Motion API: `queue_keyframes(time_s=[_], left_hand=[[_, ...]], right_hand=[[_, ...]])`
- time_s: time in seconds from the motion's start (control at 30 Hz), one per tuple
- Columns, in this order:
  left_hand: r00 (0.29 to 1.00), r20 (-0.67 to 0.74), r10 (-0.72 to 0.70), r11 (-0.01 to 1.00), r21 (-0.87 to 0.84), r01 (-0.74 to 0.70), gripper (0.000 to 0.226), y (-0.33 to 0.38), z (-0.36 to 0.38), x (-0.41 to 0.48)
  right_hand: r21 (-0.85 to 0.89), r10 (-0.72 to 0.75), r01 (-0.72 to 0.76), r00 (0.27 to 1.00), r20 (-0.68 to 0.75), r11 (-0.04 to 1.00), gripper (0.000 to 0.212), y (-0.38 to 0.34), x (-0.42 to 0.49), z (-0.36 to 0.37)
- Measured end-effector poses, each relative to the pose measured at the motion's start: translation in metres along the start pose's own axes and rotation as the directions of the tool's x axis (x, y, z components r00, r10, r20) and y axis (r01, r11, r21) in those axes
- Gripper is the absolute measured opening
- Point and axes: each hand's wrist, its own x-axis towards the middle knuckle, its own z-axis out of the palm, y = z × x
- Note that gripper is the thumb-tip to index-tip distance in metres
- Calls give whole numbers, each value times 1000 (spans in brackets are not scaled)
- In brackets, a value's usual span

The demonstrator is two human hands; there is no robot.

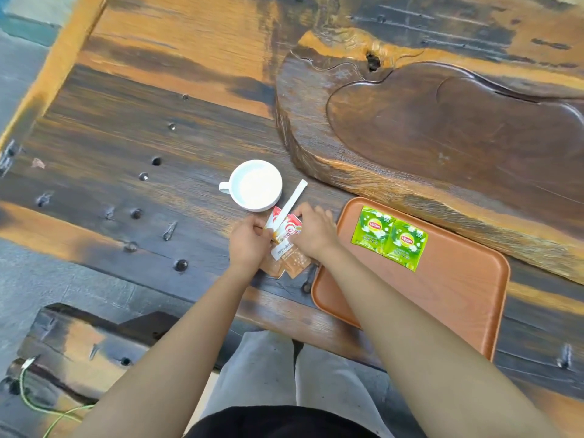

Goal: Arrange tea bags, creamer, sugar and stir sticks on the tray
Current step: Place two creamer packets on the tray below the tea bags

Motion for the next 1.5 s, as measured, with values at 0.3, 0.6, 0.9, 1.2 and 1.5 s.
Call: queue_keyframes(time_s=[0.3, 0.6, 0.9, 1.2, 1.5], left_hand=[[1000, -2, 25, 999, -33, -25, 11, -5, -17, -14], [979, -45, 199, 977, -68, -202, 17, 12, -25, -36], [956, 235, 176, 802, -598, -1, 24, 70, -31, -33], [895, 414, 166, 765, -627, 148, 8, 84, -17, -50], [900, 434, 36, 806, -545, 230, 13, 60, -10, -57]], right_hand=[[371, -52, 37, 998, 32, 928, 17, 0, -9, -10], [656, 81, 70, 977, -197, 752, 10, -5, -17, -46], [730, -16, 111, 991, -136, 674, 12, -6, -35, -83], [676, 221, 4, 944, -247, 736, 22, 28, -67, -69], [781, 431, -155, 889, -157, 605, 17, 115, -113, -20]])
